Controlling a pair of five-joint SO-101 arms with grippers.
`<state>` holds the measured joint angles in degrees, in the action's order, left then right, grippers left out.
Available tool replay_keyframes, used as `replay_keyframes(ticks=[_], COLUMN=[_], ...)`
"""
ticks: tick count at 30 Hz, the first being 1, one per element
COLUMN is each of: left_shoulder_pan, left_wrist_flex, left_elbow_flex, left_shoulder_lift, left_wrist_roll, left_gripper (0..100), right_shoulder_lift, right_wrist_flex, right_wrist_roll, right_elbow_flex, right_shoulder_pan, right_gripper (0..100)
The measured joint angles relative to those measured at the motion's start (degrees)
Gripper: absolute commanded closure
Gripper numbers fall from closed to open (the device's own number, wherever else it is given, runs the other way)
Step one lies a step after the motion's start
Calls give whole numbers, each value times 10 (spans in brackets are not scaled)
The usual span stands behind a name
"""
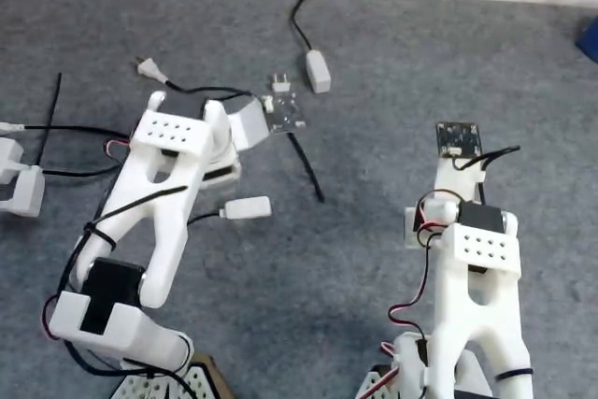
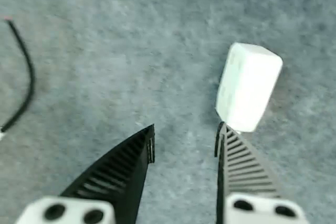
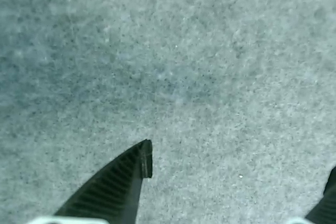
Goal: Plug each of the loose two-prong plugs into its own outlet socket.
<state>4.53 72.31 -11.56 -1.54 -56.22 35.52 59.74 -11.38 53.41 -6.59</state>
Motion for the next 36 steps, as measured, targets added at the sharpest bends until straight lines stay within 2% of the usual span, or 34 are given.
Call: replay_keyframes(ticks=[4,12,15,21,27,36], left_shoulder_pan=[2,-4,-4,-4,0,45], left_wrist_flex=[-4,-65,-66,-13,29,-54], left_elbow_flex=[9,13,13,13,-21,-153], left_shoulder_lift=[-11,-147,-147,-103,-78,-51], left_wrist_roll=[-4,-11,-8,-3,18,53], left_gripper=[796,797,797,798,853,852], right_shoulder_lift=[0,0,0,0,0,0], right_wrist_flex=[0,0,0,0,0,0], right_wrist_roll=[0,0,0,0,0,0], right_elbow_flex=[0,0,0,1,1,3], right_shoulder_pan=[0,0,1,15,18,18], right_gripper=[523,523,523,523,523,523])
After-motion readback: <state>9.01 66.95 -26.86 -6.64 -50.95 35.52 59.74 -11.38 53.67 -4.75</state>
